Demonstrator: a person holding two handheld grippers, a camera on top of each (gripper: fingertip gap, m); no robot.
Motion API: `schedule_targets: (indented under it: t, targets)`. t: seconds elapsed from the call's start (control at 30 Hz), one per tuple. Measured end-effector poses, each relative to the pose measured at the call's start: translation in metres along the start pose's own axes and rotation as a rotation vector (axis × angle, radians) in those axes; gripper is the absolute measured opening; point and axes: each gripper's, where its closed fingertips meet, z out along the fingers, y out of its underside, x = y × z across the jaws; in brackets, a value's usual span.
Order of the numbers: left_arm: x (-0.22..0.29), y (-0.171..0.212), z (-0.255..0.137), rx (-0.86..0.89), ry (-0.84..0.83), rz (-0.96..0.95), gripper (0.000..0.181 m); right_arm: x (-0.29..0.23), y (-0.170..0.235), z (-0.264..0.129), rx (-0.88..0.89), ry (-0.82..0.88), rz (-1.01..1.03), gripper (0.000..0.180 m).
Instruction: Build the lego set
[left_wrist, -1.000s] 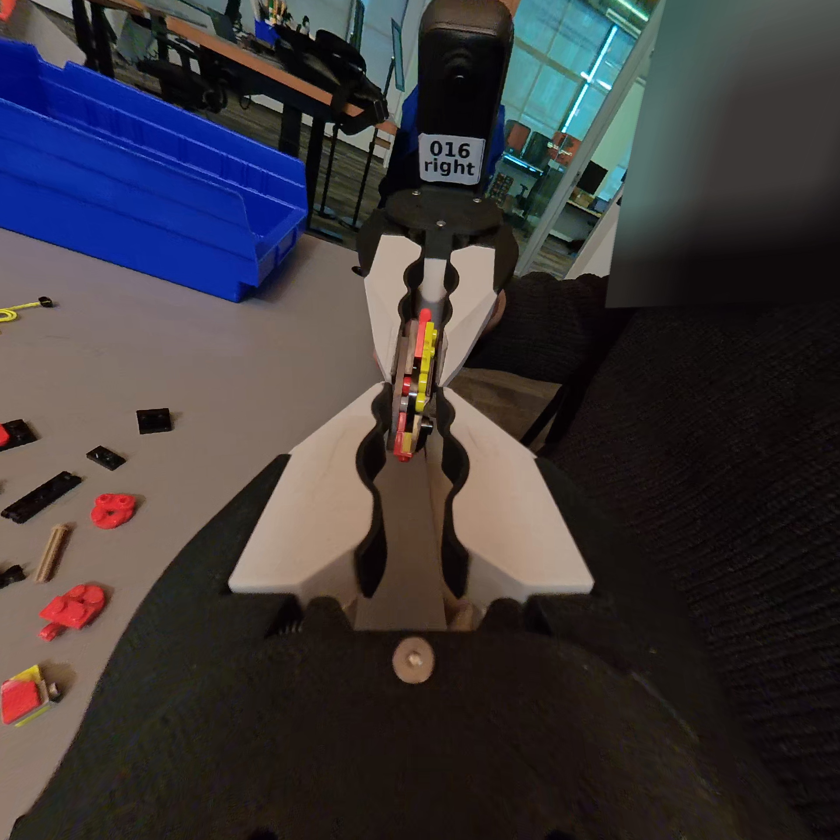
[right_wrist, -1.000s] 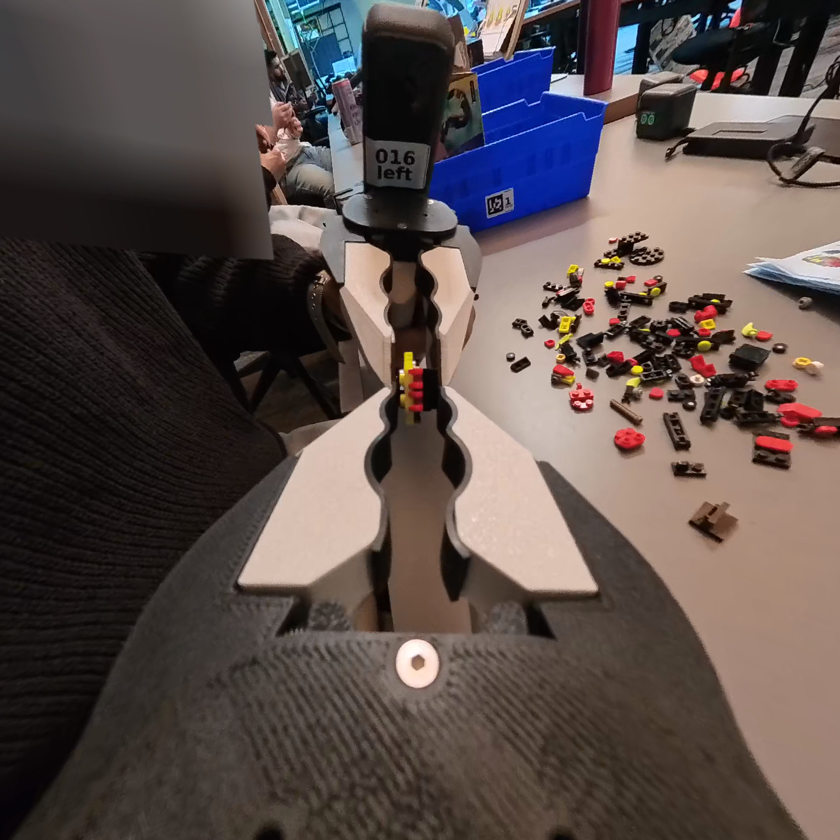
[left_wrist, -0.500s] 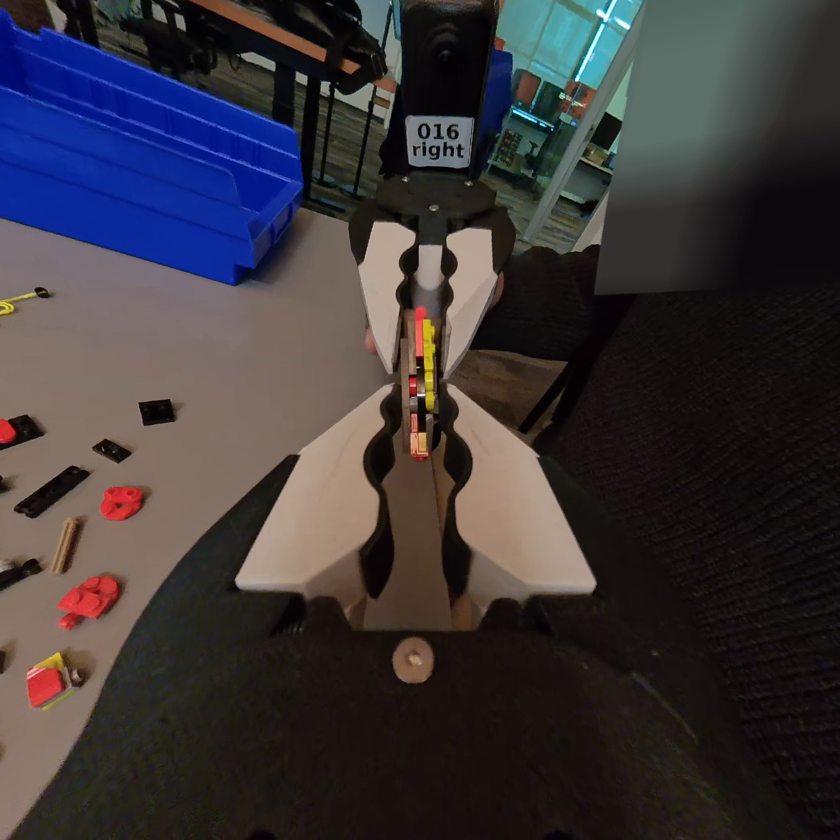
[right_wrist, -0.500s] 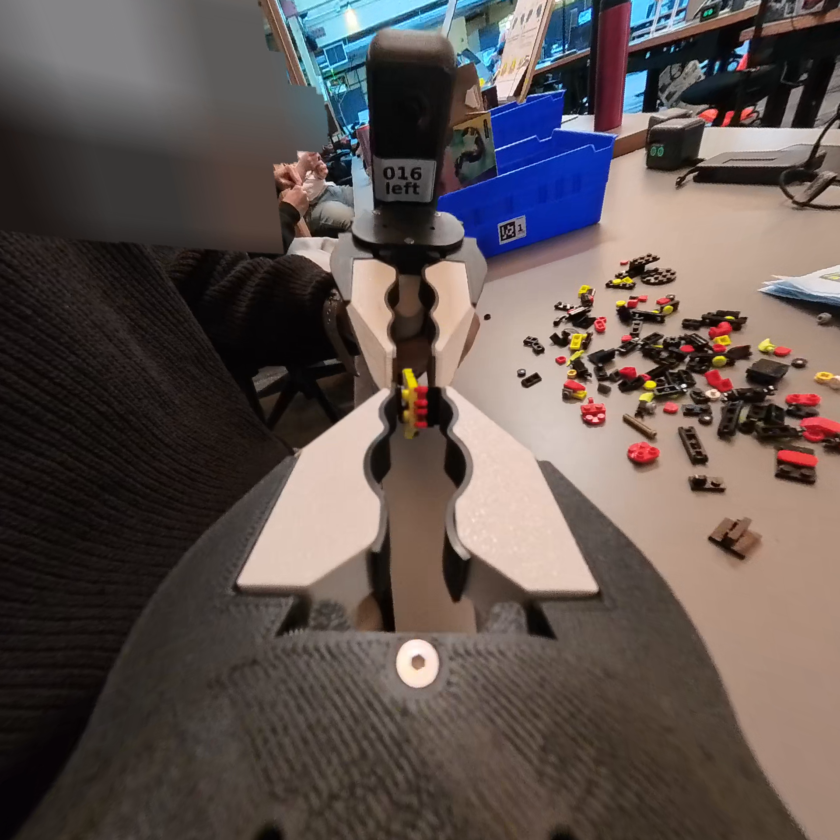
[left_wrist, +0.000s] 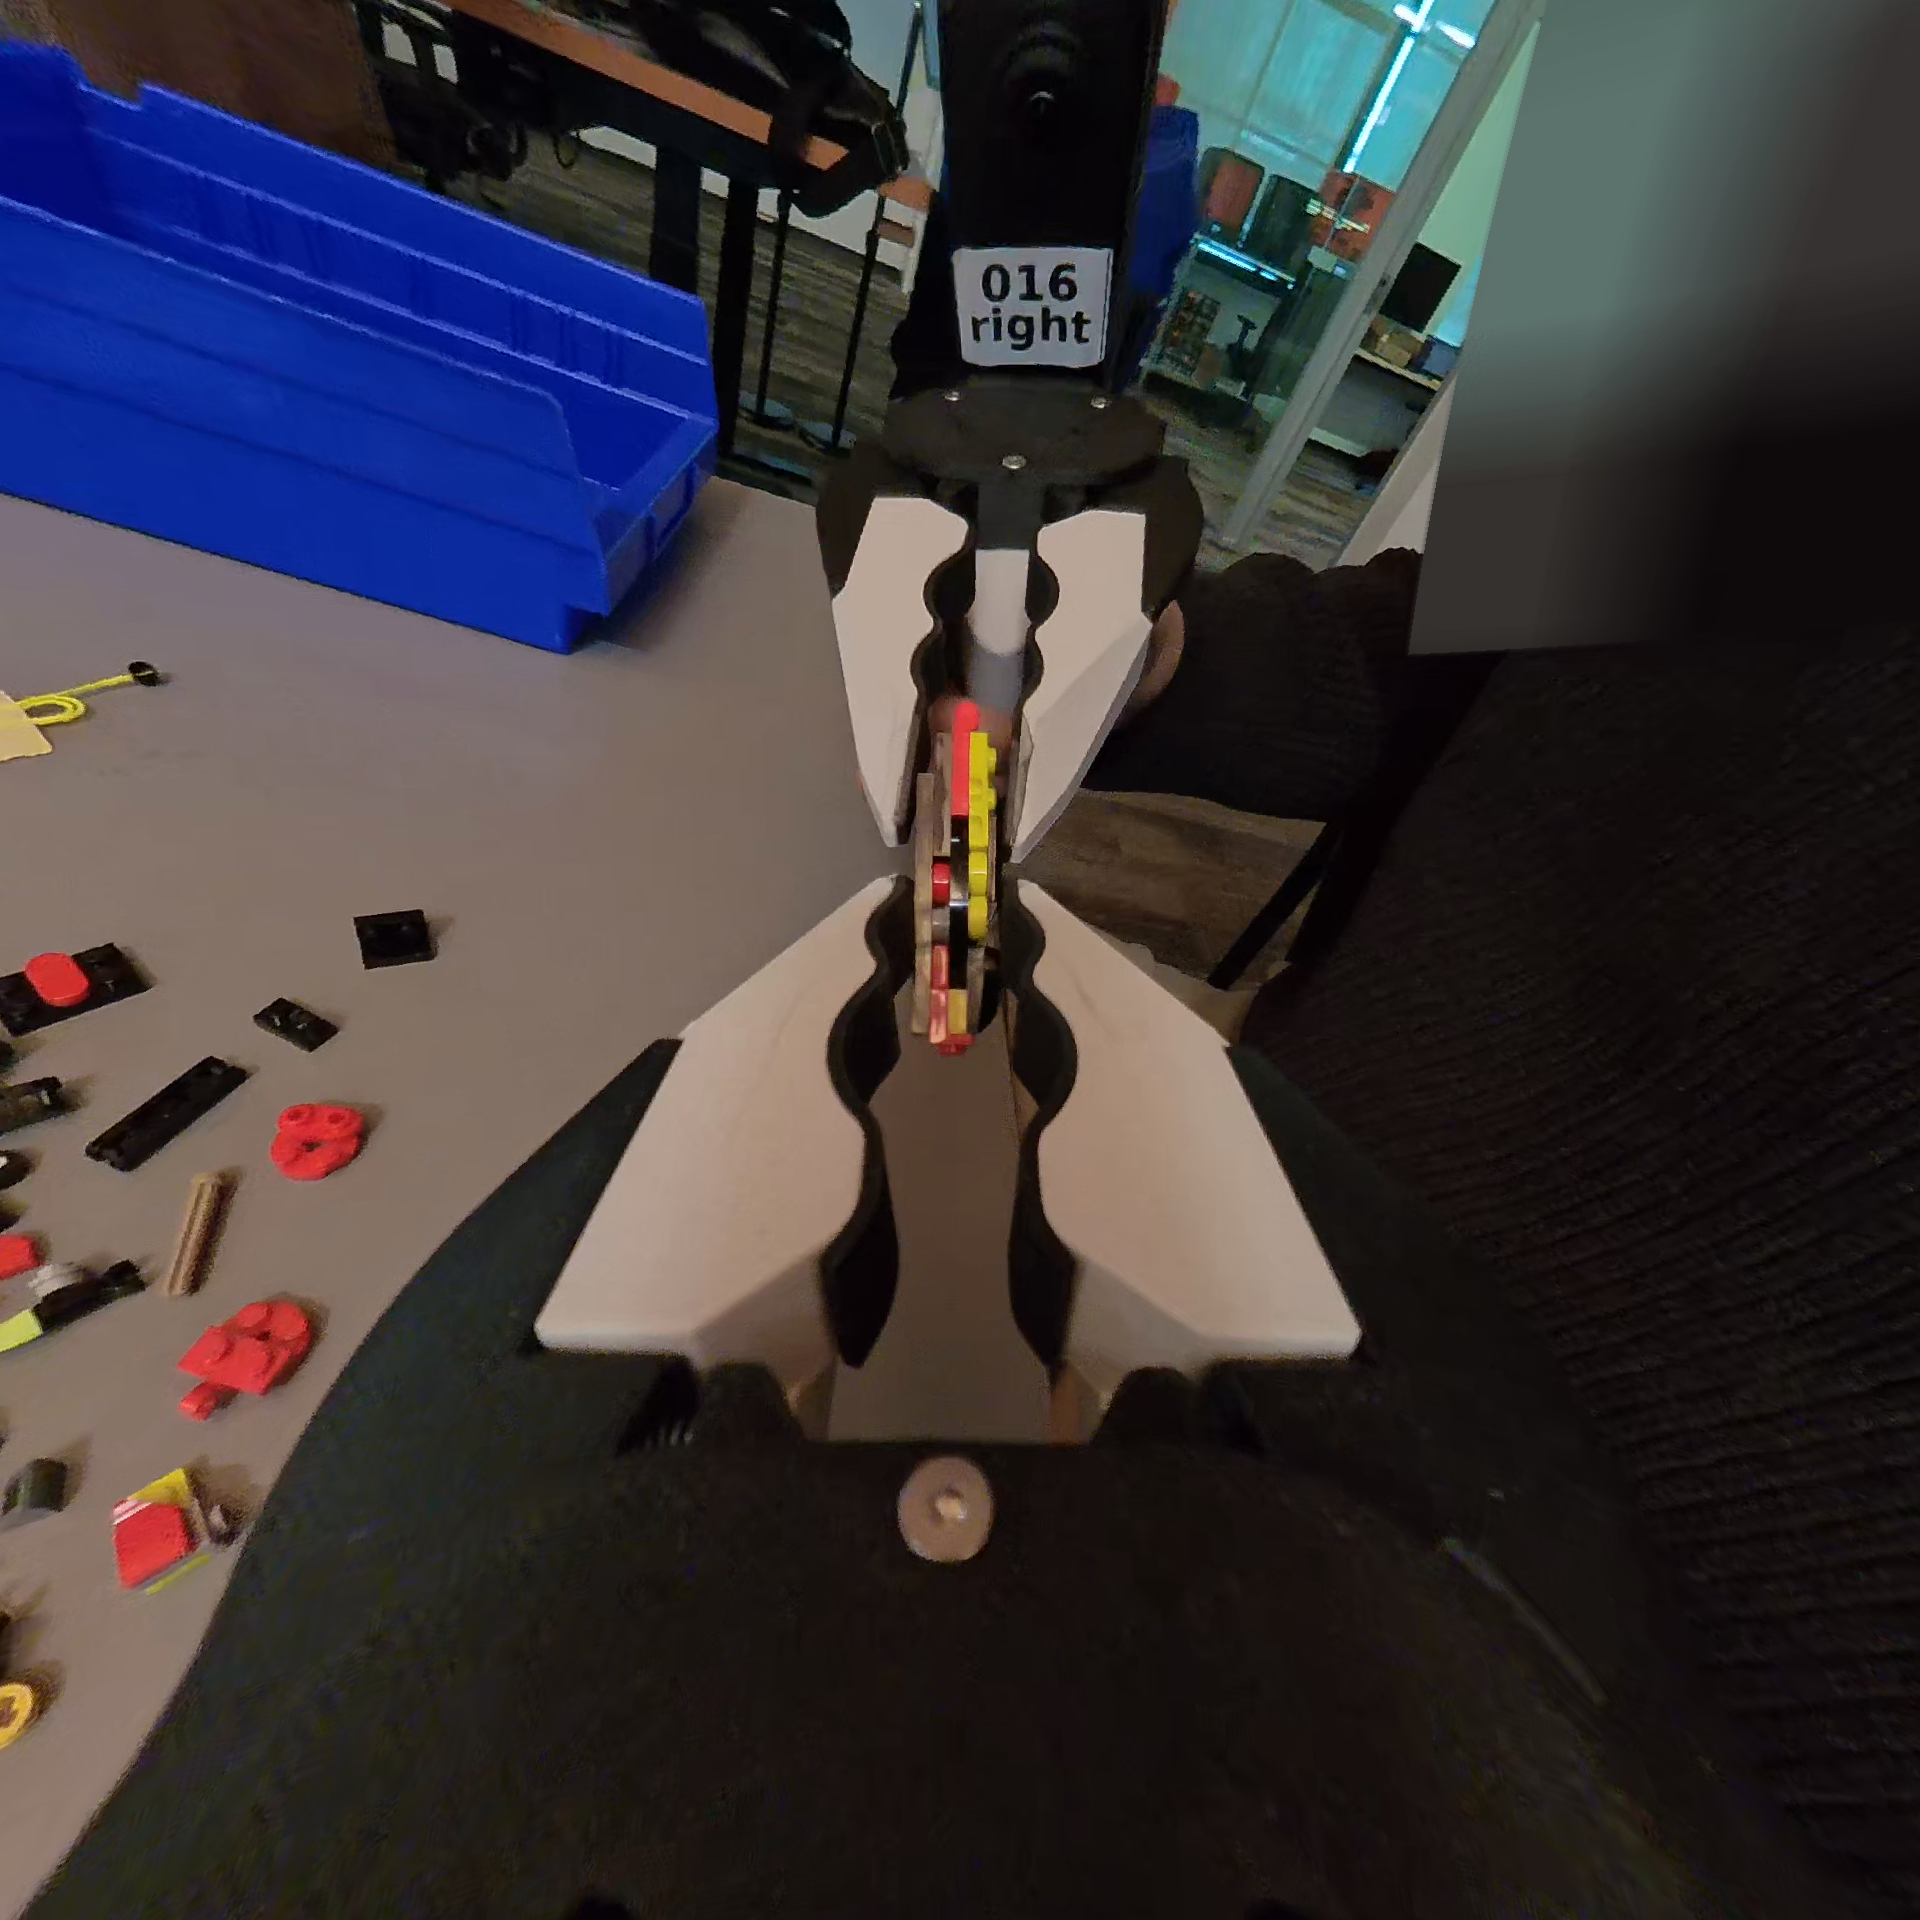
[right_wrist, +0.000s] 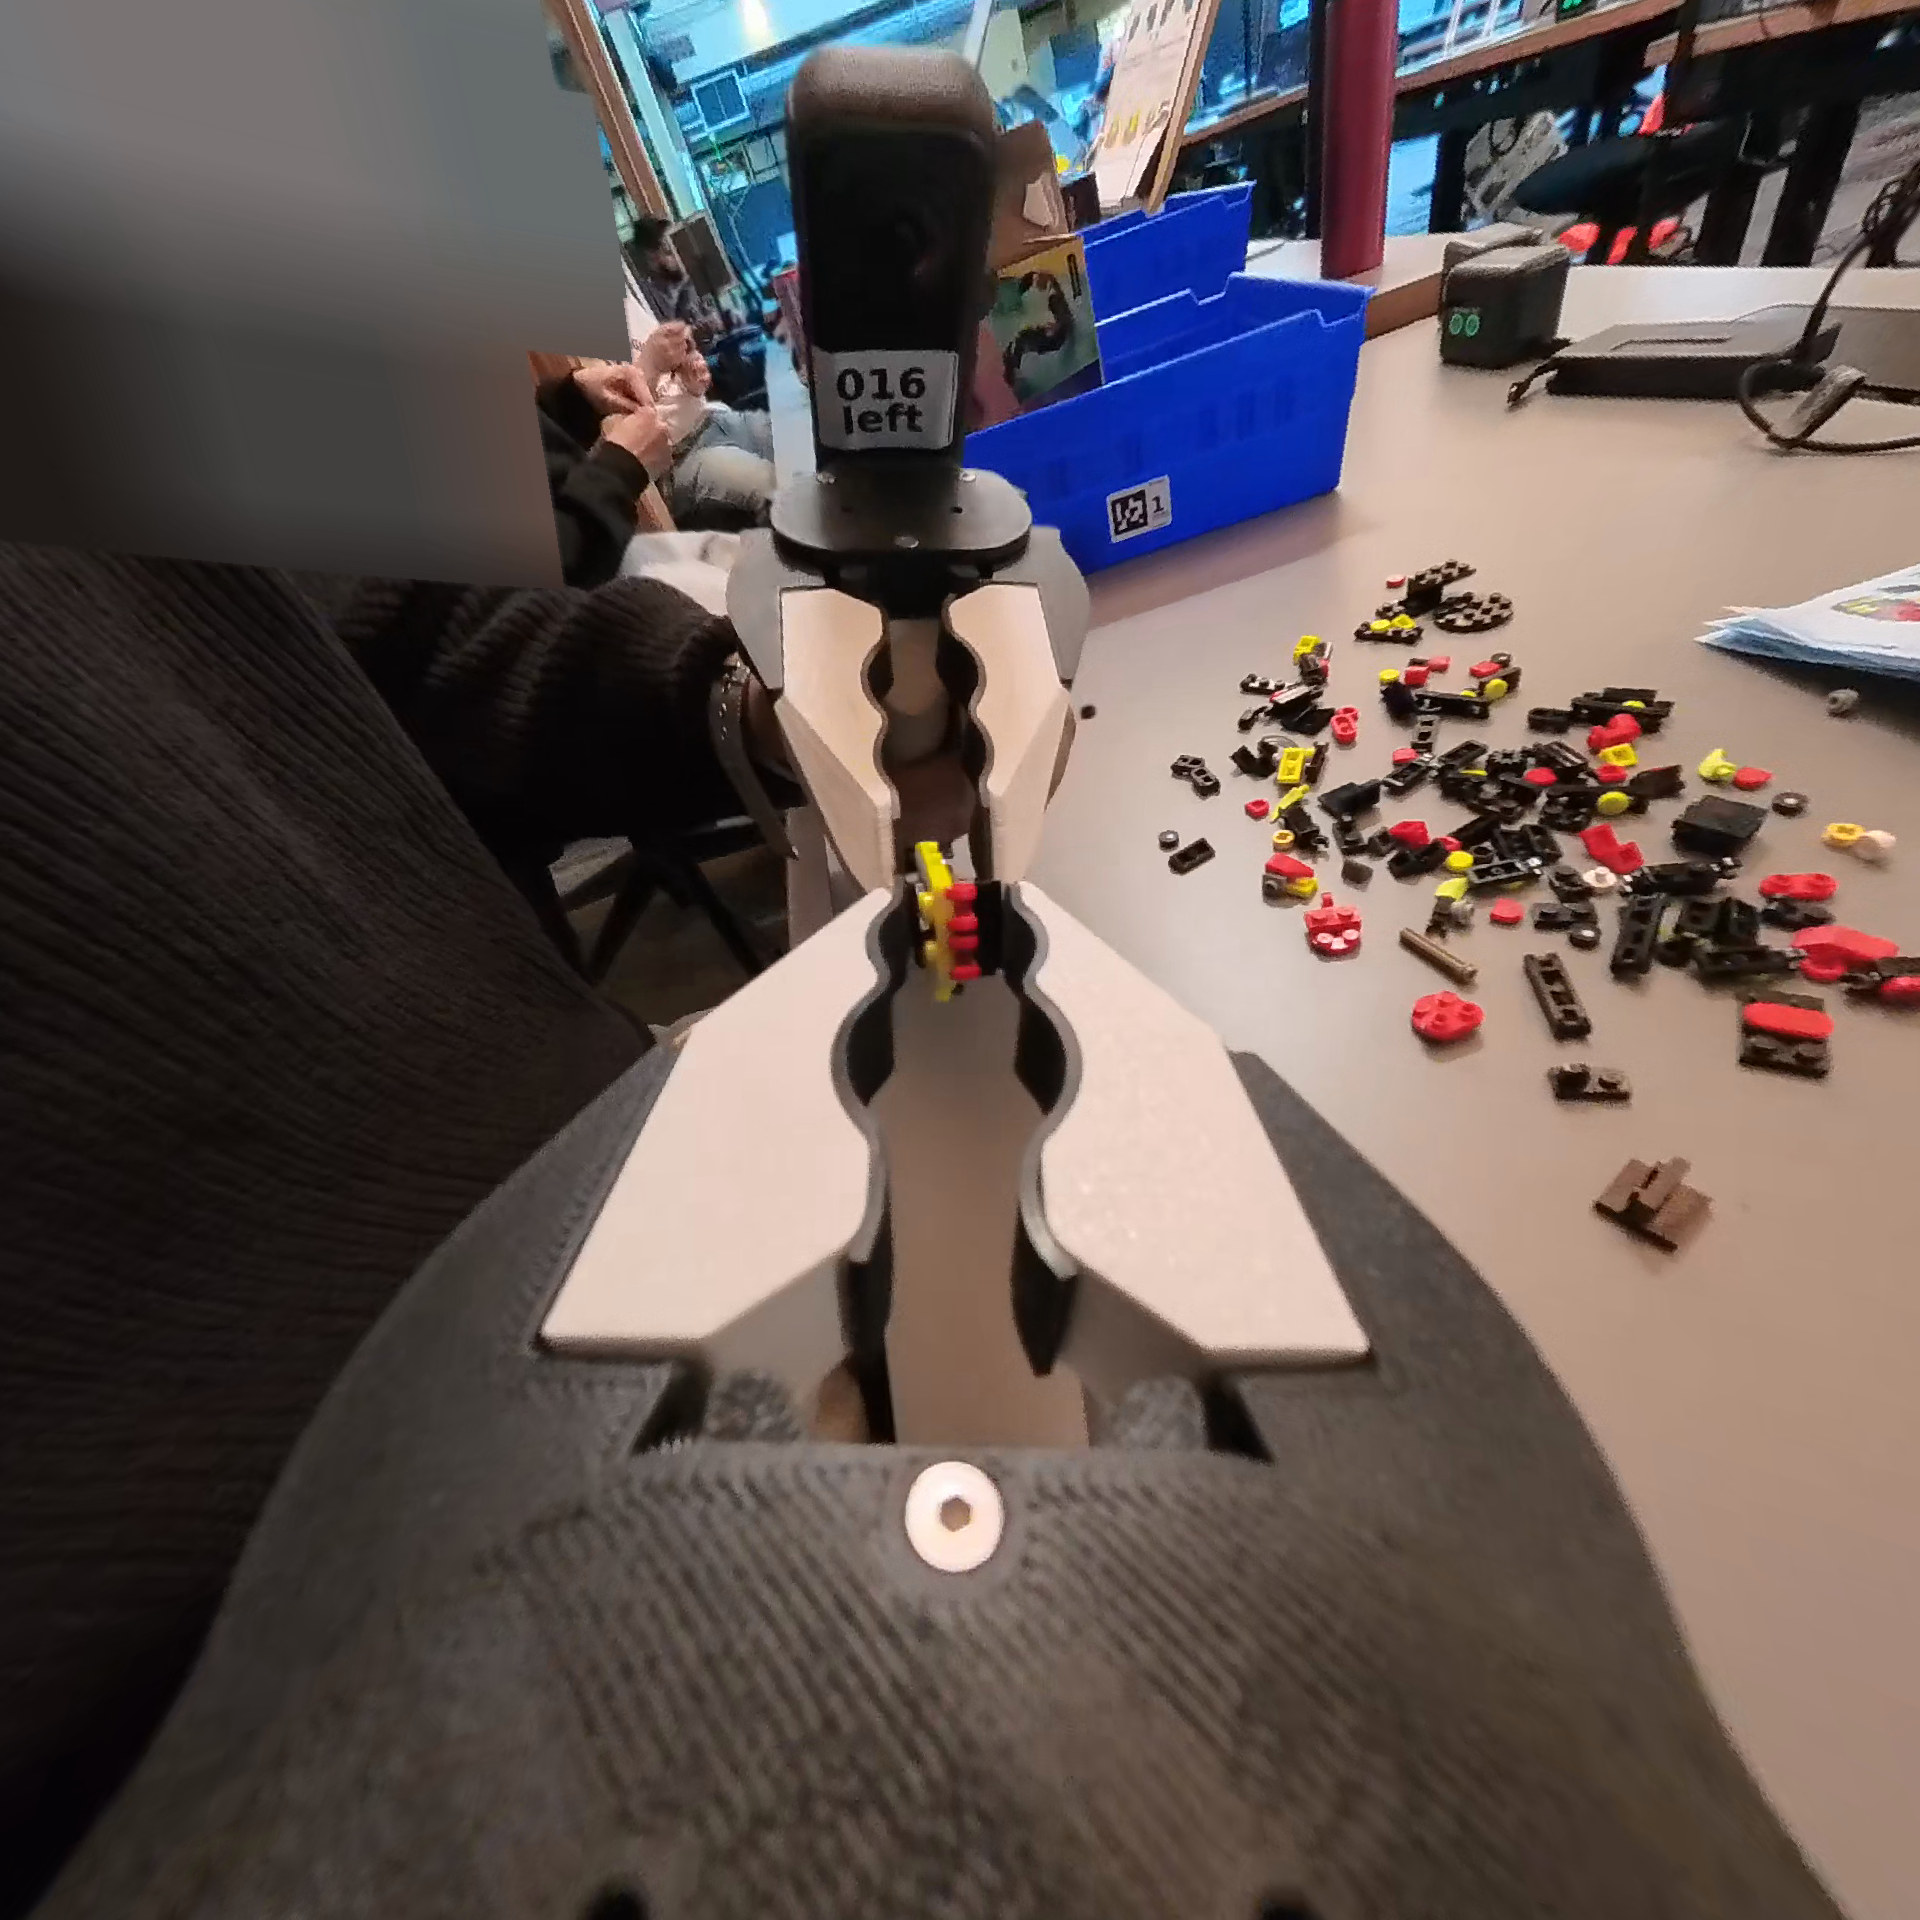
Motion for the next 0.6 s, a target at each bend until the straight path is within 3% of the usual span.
schedule_targets:
  t: [0.6]
  targets:
    - [-0.001,-0.008,0.004,0.05,0.04,-0.036,0.013,0.005,0.002,-0.01,0.025,0.033,0.015,0.022]
